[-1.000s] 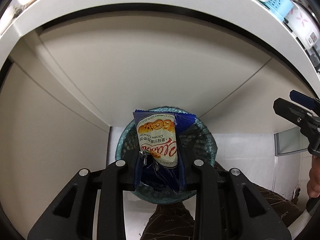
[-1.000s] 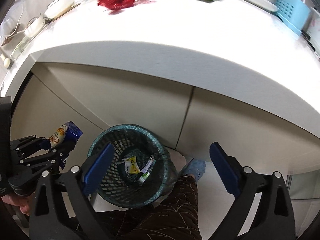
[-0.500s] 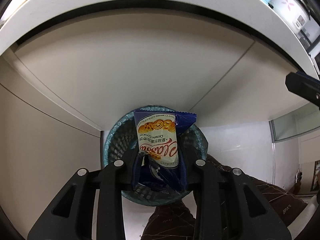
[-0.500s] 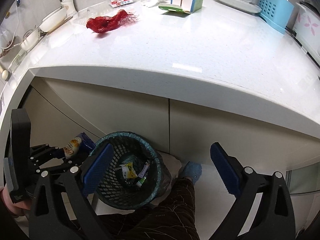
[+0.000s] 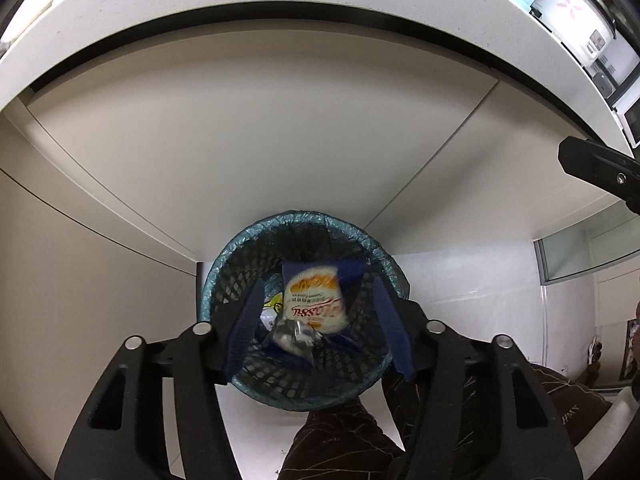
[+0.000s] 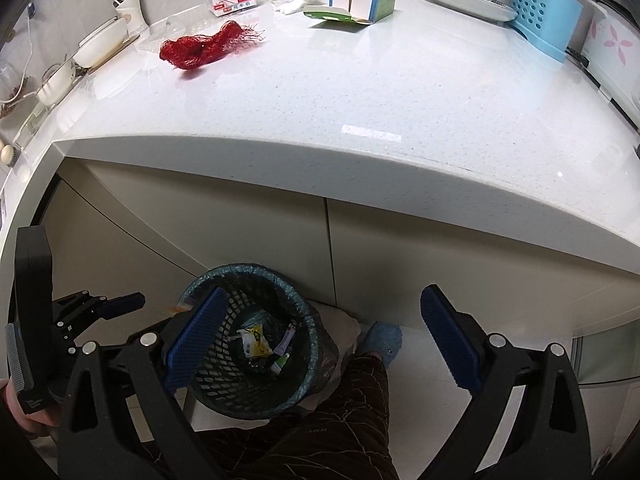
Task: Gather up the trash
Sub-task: 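Open the left tool to drop the blue cookie packet into the wastebasket, then raise both open tools from the wastebasket back over the counter, then grasp the red mesh net with the left tool while the right tool grasps the green tea box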
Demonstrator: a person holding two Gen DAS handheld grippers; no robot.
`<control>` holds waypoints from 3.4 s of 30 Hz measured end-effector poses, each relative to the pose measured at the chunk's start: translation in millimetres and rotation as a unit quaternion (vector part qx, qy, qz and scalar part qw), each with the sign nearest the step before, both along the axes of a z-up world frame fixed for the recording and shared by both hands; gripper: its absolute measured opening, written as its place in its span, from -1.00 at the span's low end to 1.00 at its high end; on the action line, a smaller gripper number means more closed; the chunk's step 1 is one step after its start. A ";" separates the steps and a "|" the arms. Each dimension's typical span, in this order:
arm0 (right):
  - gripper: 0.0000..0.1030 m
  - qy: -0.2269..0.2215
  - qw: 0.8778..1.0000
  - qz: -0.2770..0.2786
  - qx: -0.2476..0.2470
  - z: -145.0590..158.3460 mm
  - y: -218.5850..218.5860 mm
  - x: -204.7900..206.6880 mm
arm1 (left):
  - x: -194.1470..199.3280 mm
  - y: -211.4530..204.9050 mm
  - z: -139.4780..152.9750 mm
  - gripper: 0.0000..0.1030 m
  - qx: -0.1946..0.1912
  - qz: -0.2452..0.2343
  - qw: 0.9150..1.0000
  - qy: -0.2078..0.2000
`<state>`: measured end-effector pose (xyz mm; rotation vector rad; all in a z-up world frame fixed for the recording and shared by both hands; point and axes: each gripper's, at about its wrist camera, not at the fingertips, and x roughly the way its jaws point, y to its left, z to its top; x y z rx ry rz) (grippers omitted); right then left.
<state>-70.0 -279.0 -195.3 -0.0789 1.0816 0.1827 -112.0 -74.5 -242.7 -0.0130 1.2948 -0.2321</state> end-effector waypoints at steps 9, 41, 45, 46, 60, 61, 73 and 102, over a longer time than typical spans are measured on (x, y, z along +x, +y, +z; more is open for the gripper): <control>0.81 -0.003 1.000 0.002 0.007 4.8 0.8 1.2 | -7.9 -1.9 9.3 0.59 -0.004 0.018 1.000 -0.021; 0.81 -0.053 0.998 -0.044 0.014 137.2 -16.7 49.6 | 49.7 19.4 171.3 0.88 -0.041 0.089 0.990 -0.099; 0.81 -0.056 0.997 -0.048 0.013 144.5 -18.9 58.9 | 59.4 14.6 182.3 0.88 -0.037 0.087 0.990 -0.105; 0.81 -0.057 0.997 -0.048 0.014 146.7 -19.4 61.7 | 61.6 13.9 184.7 0.88 -0.039 0.086 0.990 -0.107; 0.81 -0.065 0.997 -0.045 0.016 162.5 -21.9 102.8 | 106.0 -8.2 199.5 0.88 -0.010 0.075 0.992 -0.103; 0.81 -0.063 0.997 -0.044 0.017 162.7 -21.8 107.0 | 110.0 -9.4 199.6 0.88 -0.009 0.076 0.992 -0.101; 0.81 -0.052 0.998 -0.039 0.022 165.9 -25.8 165.4 | 144.0 -19.5 186.7 0.88 0.013 0.085 0.993 -0.076; 0.65 0.091 0.989 -0.112 0.042 115.4 -17.5 297.9 | 212.4 -56.8 114.9 0.65 0.029 0.011 0.999 -0.011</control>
